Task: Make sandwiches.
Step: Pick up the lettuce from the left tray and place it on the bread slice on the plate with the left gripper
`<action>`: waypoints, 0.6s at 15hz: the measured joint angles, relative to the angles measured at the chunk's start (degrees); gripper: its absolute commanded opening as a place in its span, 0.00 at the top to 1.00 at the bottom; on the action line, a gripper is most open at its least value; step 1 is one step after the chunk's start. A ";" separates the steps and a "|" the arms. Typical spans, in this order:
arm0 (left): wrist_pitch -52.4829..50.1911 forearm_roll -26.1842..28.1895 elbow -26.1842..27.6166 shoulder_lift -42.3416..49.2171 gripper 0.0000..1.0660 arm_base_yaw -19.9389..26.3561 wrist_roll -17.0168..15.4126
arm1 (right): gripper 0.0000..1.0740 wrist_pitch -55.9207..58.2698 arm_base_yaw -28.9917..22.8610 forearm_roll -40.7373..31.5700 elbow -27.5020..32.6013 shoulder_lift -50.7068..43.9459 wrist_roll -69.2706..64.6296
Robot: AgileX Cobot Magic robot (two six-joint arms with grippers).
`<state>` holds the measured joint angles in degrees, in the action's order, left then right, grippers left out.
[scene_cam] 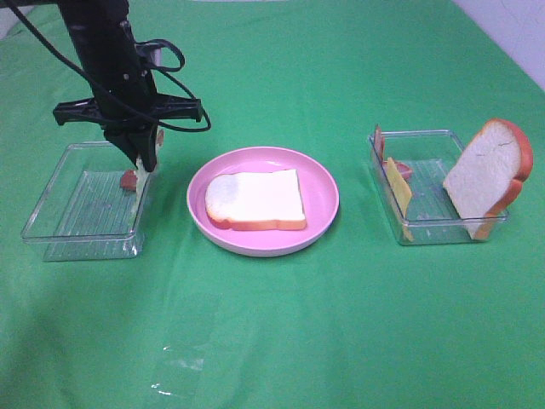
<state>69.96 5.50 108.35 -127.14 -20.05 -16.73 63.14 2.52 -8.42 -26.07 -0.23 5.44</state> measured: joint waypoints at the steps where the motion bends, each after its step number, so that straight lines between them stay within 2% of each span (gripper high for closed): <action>1: 0.00 0.40 0.57 0.97 1.00 0.00 0.00 | 0.08 0.00 0.00 0.00 0.00 0.00 0.00; 5: 0.00 4.70 0.97 5.27 1.00 0.00 0.52 | 0.08 0.00 0.00 0.00 0.00 0.00 0.00; 9: 0.11 8.65 1.95 7.51 1.00 -0.29 3.27 | 0.08 0.00 0.00 0.00 0.00 0.00 0.00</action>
<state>70.07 14.15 110.29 -119.63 -20.34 -13.46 63.14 2.52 -8.42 -26.07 -0.23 5.44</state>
